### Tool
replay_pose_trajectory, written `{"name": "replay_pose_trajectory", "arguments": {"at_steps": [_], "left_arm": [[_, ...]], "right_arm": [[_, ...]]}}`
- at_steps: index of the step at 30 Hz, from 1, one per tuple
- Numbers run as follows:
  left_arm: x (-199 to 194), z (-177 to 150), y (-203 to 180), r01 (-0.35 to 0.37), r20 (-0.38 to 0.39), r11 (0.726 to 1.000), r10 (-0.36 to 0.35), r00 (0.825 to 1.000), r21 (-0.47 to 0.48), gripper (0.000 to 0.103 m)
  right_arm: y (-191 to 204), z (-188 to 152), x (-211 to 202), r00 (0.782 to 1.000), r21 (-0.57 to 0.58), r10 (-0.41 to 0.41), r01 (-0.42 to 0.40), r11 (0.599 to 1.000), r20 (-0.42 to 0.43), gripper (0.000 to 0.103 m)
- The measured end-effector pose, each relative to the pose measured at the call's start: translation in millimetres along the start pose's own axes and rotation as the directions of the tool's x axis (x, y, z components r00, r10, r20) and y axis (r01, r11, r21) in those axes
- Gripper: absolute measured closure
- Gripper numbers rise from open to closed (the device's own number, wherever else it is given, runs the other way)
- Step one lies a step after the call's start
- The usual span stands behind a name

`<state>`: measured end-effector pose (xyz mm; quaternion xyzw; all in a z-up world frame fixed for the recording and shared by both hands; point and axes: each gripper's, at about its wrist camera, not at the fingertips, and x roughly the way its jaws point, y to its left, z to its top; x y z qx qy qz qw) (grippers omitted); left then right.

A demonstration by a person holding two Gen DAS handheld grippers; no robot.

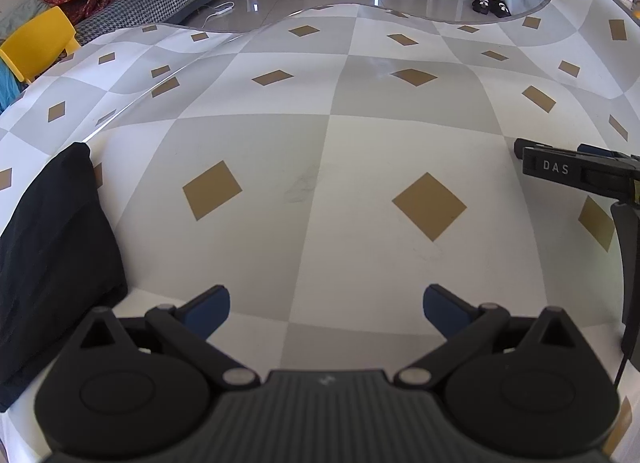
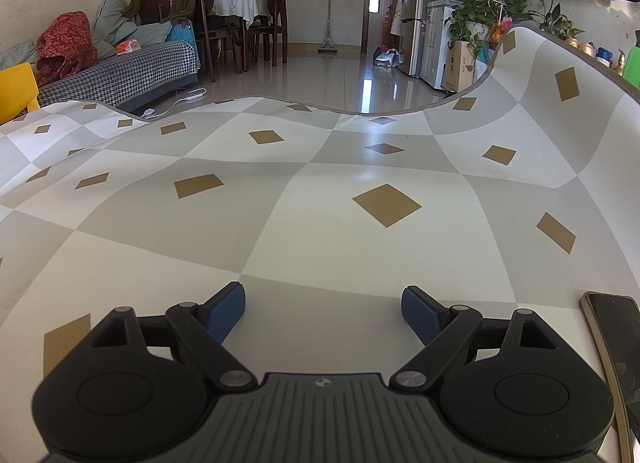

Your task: Fold clothes

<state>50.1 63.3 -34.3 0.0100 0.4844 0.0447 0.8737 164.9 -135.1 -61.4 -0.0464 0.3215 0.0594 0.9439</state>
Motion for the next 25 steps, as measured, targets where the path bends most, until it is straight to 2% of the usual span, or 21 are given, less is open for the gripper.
{"name": "replay_pose_trajectory", "arguments": {"at_steps": [16, 25], "left_arm": [[-8, -15, -24, 0.022, 0.005, 0.994, -0.023, 1.0, 0.103, 0.0], [-16, -18, -18, 0.022, 0.017, 0.995, -0.024, 1.0, 0.098, 0.0]], "right_arm": [[0, 0, 0, 1.0, 0.0, 0.0, 0.0, 1.0, 0.0, 0.018], [0, 0, 0, 1.0, 0.0, 0.0, 0.0, 1.0, 0.0, 0.018]]}}
